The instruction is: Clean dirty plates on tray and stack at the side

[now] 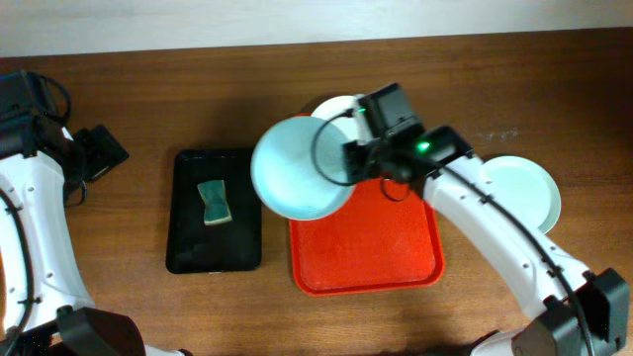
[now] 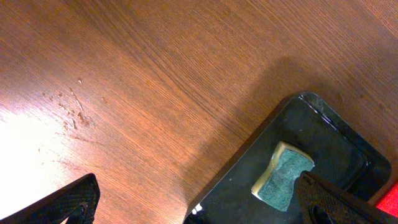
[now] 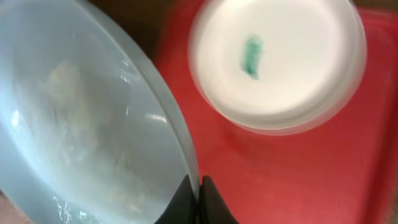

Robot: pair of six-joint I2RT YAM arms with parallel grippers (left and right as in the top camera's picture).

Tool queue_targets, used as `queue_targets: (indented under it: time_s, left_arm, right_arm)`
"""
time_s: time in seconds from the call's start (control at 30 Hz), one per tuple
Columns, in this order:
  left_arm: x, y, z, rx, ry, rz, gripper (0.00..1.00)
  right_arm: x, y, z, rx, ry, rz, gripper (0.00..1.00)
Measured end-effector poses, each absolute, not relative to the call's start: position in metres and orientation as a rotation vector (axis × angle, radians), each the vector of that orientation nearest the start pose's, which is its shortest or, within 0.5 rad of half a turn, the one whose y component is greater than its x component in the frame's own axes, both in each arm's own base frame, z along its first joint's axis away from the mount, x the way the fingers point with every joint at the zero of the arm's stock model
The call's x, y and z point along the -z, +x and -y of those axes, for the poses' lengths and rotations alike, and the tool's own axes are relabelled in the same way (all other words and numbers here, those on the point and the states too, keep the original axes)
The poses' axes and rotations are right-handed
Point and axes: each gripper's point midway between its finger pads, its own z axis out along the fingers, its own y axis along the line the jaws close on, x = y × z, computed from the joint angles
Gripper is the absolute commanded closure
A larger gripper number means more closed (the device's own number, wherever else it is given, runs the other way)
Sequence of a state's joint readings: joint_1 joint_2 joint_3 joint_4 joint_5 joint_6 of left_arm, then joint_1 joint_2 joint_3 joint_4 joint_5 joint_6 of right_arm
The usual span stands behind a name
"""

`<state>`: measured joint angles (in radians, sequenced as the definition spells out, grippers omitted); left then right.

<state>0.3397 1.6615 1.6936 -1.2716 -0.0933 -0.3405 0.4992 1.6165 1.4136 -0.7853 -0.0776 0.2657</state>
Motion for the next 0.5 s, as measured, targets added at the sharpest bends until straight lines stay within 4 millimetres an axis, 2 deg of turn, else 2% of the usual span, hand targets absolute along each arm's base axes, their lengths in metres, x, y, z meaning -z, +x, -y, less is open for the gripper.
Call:
queue_targets:
  time_s: [0.13, 0.27, 0.4, 0.5]
  left_arm:
    - [-0.212, 0.34, -0.137, -0.132, -0.958, -2.639, 0.01]
    - [-0.212, 0.34, -0.137, -0.131, -0.958, -2.639, 0.01]
    - [-0.212, 0.34, -0.137, -0.131, -0.958, -2.639, 0.01]
    - [-0.212, 0.34, -0.137, -0.131, -0.958, -2.639, 0.01]
  right_arm:
    - [-0.194, 0.356, -0.269, -0.364, -0.472, -2.437, 0.96]
    - [-0.185, 0.355, -0.315, -0.302, -0.552, -2.333, 0.96]
    - [-0.17, 0.36, -0.348, -0.249, -0.634, -2.25, 0.96]
    - [-0.164, 0.358, -0.36, -0.125, -0.696, -2.177, 0.96]
